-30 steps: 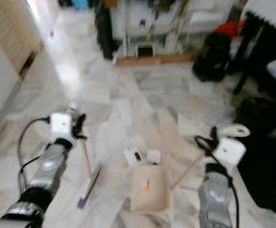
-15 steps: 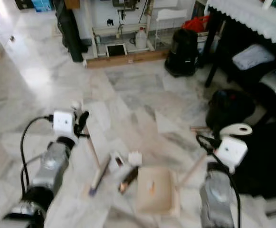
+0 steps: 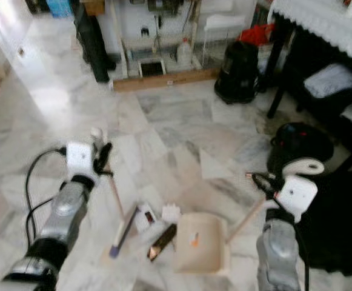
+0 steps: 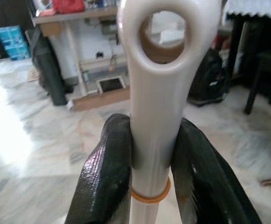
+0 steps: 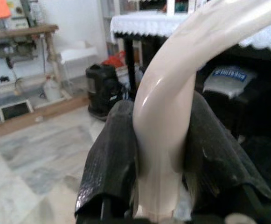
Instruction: Sweep floor
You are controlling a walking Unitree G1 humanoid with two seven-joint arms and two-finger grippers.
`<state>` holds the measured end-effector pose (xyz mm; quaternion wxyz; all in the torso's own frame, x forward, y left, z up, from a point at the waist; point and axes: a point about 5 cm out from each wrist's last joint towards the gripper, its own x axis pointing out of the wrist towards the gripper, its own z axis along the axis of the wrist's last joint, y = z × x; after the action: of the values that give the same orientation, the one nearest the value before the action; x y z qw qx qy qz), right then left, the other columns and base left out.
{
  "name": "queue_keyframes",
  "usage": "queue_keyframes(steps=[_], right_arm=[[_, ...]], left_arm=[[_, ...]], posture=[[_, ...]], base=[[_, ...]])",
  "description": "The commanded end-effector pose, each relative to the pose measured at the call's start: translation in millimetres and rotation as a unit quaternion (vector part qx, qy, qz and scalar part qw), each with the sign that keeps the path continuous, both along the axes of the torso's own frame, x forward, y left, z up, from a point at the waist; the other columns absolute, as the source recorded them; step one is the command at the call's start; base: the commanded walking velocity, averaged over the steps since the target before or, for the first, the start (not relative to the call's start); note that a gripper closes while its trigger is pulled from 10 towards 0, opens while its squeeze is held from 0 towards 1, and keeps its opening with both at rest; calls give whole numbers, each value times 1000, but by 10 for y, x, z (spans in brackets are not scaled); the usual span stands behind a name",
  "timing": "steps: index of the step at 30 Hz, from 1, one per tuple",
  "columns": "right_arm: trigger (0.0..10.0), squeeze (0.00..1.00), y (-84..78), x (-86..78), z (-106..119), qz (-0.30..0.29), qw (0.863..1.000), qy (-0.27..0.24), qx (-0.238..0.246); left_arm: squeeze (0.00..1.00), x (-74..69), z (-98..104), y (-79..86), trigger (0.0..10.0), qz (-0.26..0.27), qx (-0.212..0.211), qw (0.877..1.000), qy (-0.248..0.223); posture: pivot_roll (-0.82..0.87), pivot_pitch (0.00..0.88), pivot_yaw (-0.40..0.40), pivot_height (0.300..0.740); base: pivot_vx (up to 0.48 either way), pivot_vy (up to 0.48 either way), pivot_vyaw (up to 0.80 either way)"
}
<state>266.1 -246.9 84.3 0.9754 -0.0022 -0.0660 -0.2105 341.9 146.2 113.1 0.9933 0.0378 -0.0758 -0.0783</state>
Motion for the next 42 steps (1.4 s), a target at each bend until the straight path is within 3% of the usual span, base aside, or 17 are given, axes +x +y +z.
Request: queue_keyframes(steps=[1, 21, 31, 35, 42], right_arm=[[10000, 0, 37, 40, 91, 5, 1000, -23, -4], [10000, 0, 37, -3, -20, 1, 1000, -6, 1], [10000, 0, 66, -42, -91, 3, 1000, 5, -5], [10000, 0, 60, -41, -162, -1, 1000, 20, -7], [10000, 0, 44, -52, -229, -15, 999, 40, -16]], left_arm=[[0, 27, 98, 68, 10000, 8, 1, 1000, -21], [0, 14, 188, 37, 10000, -11, -7, 999, -39], [0, -27, 360, -58, 10000, -76, 0, 995, -63], [0, -63, 374, -121, 10000, -122, 2, 991, -48], [0, -114, 317, -145, 10000, -152, -2, 988, -17]], posture=[[75, 74, -3, 740], [73, 72, -2, 740], [76, 77, 6, 740], [86, 80, 10, 740], [93, 80, 14, 740]], base=[[296, 0, 0], [58, 0, 0], [0, 0, 0], [0, 0, 0], [0, 0, 0]])
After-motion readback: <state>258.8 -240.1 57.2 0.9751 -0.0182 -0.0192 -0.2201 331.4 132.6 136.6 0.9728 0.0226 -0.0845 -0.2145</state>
